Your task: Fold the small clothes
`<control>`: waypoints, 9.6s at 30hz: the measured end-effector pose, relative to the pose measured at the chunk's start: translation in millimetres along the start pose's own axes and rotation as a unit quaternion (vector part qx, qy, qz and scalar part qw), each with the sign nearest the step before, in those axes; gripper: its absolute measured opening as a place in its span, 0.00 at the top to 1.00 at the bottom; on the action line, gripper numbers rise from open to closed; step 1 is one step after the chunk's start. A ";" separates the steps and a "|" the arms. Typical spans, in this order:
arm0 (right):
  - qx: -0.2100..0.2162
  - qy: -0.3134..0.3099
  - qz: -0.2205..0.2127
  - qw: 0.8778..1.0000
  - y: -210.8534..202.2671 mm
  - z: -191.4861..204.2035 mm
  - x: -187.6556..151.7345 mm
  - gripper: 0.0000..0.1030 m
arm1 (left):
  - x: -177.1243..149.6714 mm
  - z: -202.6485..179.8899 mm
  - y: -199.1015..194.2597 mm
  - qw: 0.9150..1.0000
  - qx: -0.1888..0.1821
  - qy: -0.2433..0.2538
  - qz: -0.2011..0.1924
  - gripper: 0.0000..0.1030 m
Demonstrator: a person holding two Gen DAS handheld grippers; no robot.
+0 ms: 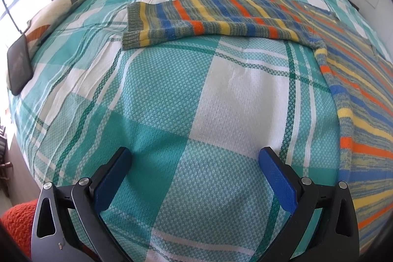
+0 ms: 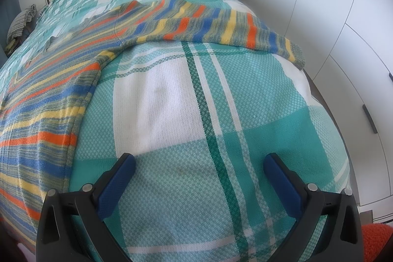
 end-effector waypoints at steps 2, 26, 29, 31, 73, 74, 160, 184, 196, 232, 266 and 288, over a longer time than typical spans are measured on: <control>-0.001 0.000 -0.001 1.000 0.4 -0.6 0.7 0.00 | -0.2 0.0 0.0 1.000 -0.001 0.000 0.000 0.00; 0.300 0.473 0.026 0.828 44.7 -144.3 76.6 0.27 | 11.7 -22.7 -20.9 0.998 -0.037 0.031 -0.045 0.01; 0.297 0.518 -0.001 0.802 64.2 -168.2 81.7 0.32 | 9.2 -26.1 -18.4 0.998 -0.028 0.047 -0.043 0.01; 0.291 0.535 -0.010 0.794 77.1 -176.6 87.8 0.32 | 9.1 -25.6 -16.5 0.998 -0.028 0.045 -0.041 0.01; 0.286 0.122 0.128 0.942 63.6 108.8 135.0 0.48 | 6.7 -11.4 -4.0 0.999 -0.031 0.004 -0.034 0.00; 0.291 0.109 0.107 0.944 49.7 108.8 136.9 0.46 | 6.7 -11.8 -3.5 0.999 -0.029 0.005 -0.034 0.00; 0.221 -0.196 -0.034 0.955 -76.5 148.7 -37.6 0.32 | 184.7 -284.7 -77.5 0.950 -0.251 0.173 -0.069 0.25; 0.180 -0.163 -0.013 0.970 -67.0 129.5 -32.1 0.32 | 60.3 -108.9 -33.0 0.989 -0.120 0.076 -0.043 0.02; -0.015 -0.163 -0.062 0.985 -105.7 107.6 -7.1 0.11 | -35.4 -80.5 -80.6 0.989 -0.125 0.078 -0.032 0.02; -0.070 -0.132 -0.042 0.988 -104.4 94.6 -11.2 0.11 | -44.8 -72.0 -71.0 0.992 -0.074 0.101 -0.033 0.02; 0.035 -0.030 0.052 0.998 -92.5 40.7 -13.9 0.11 | -96.3 -60.5 -65.0 0.979 -0.133 0.098 0.119 0.02; 0.241 -0.070 0.323 0.912 -67.7 94.4 -106.7 0.93 | -127.0 -78.4 -92.5 0.948 -0.212 0.114 0.207 0.95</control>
Point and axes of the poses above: each gripper's, at about its wrist camera, not at the fingertips, and y roughly the way its jaws point, z to its left, x to its top, the point moved 6 cm from there along y, roughly the way its jaws point, and after that the axes turned 4 degrees about -z, right-handed, at the moved point
